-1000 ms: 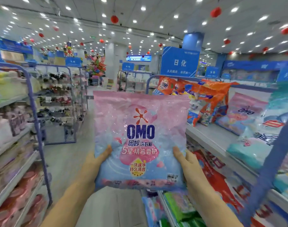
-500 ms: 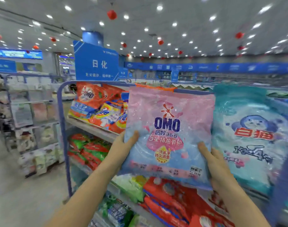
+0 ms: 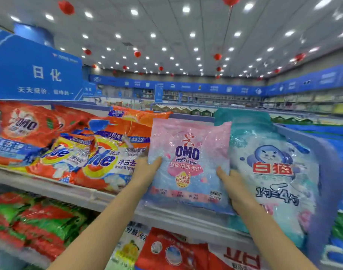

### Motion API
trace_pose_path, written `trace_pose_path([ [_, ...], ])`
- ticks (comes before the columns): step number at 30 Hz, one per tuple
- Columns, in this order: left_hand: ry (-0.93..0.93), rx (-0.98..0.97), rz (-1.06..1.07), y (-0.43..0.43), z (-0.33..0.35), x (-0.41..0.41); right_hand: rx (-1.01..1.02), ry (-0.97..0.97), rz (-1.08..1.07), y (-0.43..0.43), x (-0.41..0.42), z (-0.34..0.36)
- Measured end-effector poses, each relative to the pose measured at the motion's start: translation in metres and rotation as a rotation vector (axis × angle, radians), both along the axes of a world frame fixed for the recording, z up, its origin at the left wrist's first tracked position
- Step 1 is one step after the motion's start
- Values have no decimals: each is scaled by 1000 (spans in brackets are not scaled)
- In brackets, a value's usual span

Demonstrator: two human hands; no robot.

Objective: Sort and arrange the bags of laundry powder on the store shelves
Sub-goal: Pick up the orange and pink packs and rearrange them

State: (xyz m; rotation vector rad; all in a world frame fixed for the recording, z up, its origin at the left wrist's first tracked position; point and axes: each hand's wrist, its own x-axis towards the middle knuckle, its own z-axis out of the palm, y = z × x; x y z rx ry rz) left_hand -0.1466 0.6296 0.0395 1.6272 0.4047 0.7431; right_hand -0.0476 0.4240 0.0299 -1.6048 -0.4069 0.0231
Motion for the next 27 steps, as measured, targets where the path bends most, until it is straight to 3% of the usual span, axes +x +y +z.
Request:
trace_pose_path([
  [7,128,-14,16,4,-18,49,-291,-66,-106,30,19,-11],
  [15,89,116,166,12,-15,94,-89,-72,-428,62,48,-6],
  [21,75,162,344,12,-25,119,-184,-199,-558,88,75,-12],
  [27,54,162,392,16,-26,123,-85,21,-646,92,103,-17],
])
